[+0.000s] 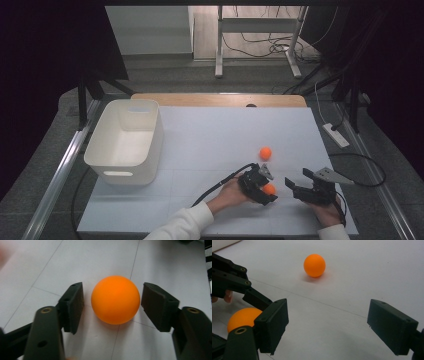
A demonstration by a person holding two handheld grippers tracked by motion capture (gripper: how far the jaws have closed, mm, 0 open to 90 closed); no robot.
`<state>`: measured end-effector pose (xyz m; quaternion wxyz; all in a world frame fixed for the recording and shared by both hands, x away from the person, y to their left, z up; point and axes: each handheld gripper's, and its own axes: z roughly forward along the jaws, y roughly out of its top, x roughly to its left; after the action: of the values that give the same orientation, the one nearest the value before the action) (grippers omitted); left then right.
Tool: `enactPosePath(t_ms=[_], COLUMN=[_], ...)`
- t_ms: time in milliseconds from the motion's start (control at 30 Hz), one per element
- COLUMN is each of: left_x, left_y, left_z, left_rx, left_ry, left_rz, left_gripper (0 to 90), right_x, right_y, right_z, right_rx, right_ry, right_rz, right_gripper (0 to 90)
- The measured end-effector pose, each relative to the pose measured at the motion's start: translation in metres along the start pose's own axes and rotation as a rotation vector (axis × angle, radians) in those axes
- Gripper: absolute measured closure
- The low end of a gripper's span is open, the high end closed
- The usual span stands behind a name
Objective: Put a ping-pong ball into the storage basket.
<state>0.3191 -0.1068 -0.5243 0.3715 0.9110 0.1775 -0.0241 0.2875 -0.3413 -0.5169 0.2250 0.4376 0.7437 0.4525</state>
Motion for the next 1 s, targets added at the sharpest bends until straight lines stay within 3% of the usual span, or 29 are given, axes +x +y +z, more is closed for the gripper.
enactPosePath(t_ms=[267, 1000], left_x=[0.0, 0.0007], left_y=[-0.0002, -0.0012], left_z=[-0.0004, -0.0099], left_rx=[0.005, -0.014], left_ry=[-0.003, -0.007], left_rz=[0.005, 0.003], left_gripper=[49.4, 50.3], right_x=[-0.0002, -0.0004], right_y=[-0.0001, -0.0002], right_z=[-0.0003, -0.0011], right_rx=[0.001, 0.0], right_ry=[-0.002, -0.01], right_rz=[0.0, -0.003], right_gripper=[17.3, 17.4])
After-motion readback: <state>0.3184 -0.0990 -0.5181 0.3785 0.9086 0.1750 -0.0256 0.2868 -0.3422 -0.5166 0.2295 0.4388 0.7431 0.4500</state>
